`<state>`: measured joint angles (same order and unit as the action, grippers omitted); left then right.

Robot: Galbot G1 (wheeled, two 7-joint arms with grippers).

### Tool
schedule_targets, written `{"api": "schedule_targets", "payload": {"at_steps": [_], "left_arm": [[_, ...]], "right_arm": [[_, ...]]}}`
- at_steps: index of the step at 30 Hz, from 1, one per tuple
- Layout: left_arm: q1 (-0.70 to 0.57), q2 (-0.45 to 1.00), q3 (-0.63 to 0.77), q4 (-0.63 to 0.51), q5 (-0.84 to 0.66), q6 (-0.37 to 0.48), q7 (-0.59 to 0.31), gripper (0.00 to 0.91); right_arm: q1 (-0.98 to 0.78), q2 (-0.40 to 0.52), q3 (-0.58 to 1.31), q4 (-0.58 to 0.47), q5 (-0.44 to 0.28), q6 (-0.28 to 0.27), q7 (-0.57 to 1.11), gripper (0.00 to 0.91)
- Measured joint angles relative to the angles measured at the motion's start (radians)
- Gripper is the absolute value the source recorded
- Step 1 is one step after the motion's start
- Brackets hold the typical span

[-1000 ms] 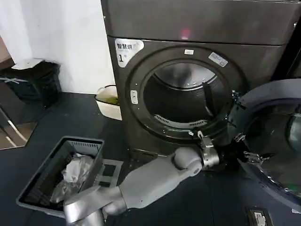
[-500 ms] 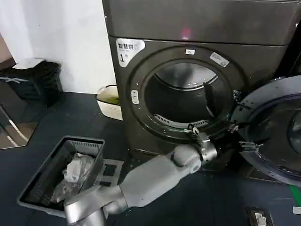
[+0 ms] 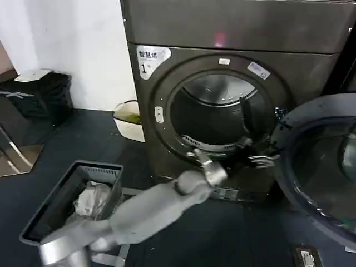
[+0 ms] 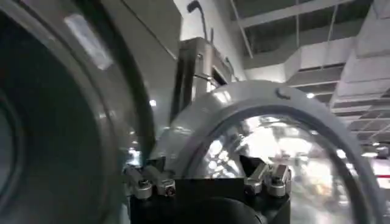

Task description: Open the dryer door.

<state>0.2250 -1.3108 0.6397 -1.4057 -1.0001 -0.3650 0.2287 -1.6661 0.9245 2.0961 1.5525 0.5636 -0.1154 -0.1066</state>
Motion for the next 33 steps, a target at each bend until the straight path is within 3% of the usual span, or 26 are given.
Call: {"api": "schedule_targets", "payload": {"at_steps": [7, 17, 25, 33], "left_arm": [[0.017, 0.195, -0.036, -0.122, 0.019, 0.023, -0.036, 0.907], [0.054, 0.512, -0.096, -0.270, -0.122, 0.166, -0.018, 0.907], [0.054, 0.733, -0.100, -0.311, -0.065, 0.299, 0.061, 0.907], [0.050, 0.903, -0.099, -0.276, 0.041, 0.439, 0.130, 0.907]], "right_arm": [[0.011, -0.008, -0.003, 0.002, -0.004, 0.000, 0.000, 0.907], [0.026, -0.017, -0.003, 0.020, -0.022, -0.001, -0.002, 0.907], [0.029, -0.057, 0.017, 0.007, -0.013, -0.006, -0.004, 0.907], [0.018, -0.074, 0.029, -0.001, 0.001, -0.006, -0.008, 0.907]]}}
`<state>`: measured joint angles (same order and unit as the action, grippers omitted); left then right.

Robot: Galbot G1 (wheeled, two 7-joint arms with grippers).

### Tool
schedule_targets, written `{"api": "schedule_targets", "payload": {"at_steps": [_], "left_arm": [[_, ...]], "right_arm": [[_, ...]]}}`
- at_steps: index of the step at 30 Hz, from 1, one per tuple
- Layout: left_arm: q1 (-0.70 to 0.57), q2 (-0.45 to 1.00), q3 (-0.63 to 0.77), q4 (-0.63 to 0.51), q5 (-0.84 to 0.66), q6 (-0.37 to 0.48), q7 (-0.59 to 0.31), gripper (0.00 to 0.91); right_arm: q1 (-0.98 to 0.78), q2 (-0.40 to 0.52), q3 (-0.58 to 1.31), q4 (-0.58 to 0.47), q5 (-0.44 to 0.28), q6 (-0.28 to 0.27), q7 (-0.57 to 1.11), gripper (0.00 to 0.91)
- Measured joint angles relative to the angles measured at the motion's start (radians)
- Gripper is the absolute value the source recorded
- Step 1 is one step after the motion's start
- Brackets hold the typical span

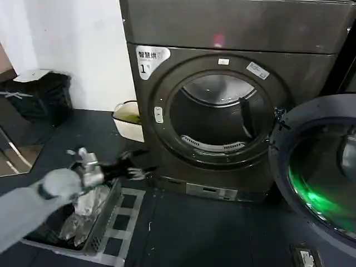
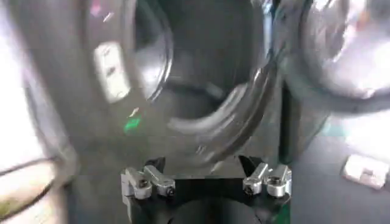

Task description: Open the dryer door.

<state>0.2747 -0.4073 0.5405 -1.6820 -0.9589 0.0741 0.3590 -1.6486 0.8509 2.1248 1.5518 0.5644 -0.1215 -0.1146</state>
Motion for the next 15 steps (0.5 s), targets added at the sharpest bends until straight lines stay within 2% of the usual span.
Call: {"api": "schedule_targets", "payload": {"at_steps": [4, 8, 11, 15], "left_arm": [[-0.007, 0.054, -0.001, 0.038, 0.103, 0.102, 0.061, 0.907], [0.008, 0.097, 0.002, 0.068, 0.188, 0.240, 0.096, 0.907], [0.023, 0.123, 0.001, 0.078, 0.250, 0.285, 0.135, 0.907], [0.049, 0.145, -0.004, 0.072, 0.300, 0.339, 0.144, 0.907]], "right_arm": [[-0.001, -0.006, 0.000, -0.010, 0.018, -0.001, -0.001, 0.907], [0.002, -0.006, -0.007, -0.016, 0.024, -0.003, -0.001, 0.907], [0.005, -0.006, -0.014, -0.015, 0.024, -0.003, -0.001, 0.907], [0.008, -0.004, -0.023, -0.009, 0.023, -0.003, -0.001, 0.907]]}}
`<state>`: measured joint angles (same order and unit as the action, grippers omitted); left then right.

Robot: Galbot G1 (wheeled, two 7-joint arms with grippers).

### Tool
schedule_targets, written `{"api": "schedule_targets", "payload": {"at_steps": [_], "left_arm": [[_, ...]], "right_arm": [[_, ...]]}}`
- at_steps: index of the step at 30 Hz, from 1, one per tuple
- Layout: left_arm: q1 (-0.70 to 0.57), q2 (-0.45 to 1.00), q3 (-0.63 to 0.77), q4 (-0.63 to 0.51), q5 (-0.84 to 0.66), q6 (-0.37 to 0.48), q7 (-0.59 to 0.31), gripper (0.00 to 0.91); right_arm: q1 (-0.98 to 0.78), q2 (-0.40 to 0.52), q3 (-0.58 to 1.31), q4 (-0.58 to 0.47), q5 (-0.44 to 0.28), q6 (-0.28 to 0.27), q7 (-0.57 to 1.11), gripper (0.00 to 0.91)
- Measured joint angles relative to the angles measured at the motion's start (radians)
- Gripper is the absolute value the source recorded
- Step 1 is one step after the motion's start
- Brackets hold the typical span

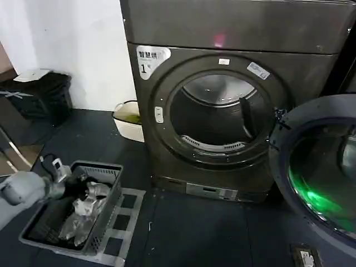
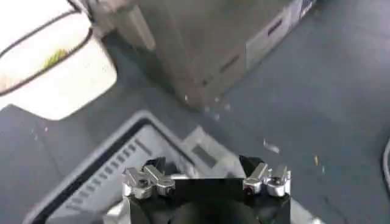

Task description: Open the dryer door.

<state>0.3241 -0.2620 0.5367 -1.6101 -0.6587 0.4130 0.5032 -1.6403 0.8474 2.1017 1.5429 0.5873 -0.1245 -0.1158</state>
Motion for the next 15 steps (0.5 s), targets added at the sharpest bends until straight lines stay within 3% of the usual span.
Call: {"api": "schedule_targets", "payload": {"at_steps": [15], "left_arm": [[0.097, 0.011, -0.041, 0.013, 0.089, 0.074, 0.007, 0.907]], "right_arm": [[0.009, 0.012, -0.021, -0.004, -0.005, 0.005, -0.004, 0.907]]}}
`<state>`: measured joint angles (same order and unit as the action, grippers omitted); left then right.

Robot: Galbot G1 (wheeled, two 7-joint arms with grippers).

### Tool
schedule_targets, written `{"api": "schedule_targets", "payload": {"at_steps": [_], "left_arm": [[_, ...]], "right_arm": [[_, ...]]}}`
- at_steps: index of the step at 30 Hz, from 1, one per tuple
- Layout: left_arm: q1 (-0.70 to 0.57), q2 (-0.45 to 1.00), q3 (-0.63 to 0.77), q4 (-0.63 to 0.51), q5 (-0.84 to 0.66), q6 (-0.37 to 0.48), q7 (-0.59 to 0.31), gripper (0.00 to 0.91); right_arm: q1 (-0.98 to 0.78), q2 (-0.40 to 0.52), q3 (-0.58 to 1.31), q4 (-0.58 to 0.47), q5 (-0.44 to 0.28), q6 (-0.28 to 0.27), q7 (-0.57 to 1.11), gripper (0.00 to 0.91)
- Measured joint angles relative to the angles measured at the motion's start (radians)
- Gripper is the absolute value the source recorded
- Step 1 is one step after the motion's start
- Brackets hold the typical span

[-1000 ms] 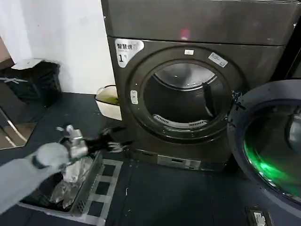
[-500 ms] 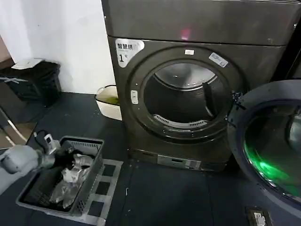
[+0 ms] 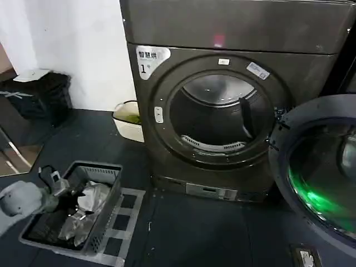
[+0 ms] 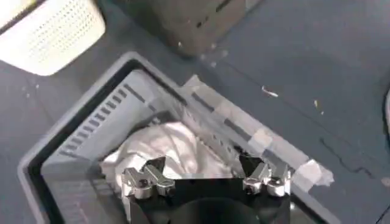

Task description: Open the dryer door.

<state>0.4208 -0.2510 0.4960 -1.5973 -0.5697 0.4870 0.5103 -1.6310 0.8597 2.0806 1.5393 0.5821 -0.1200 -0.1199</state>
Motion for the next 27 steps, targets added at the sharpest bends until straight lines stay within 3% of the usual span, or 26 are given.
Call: {"api": "schedule_targets", "payload": {"at_steps": [16, 27], "left_arm": [[0.096, -0.005, -0.079, 0.043, 0.017, 0.072, 0.004, 0.907], [0.104, 0.009, -0.084, 0.045, 0.051, 0.072, 0.041, 0.907]], "right_arm": [[0.016, 0.004, -0.021, 0.000, -0.004, 0.004, -0.006, 0.907], [0.023, 0.004, -0.028, -0.006, -0.007, 0.007, -0.008, 0.907]]}}
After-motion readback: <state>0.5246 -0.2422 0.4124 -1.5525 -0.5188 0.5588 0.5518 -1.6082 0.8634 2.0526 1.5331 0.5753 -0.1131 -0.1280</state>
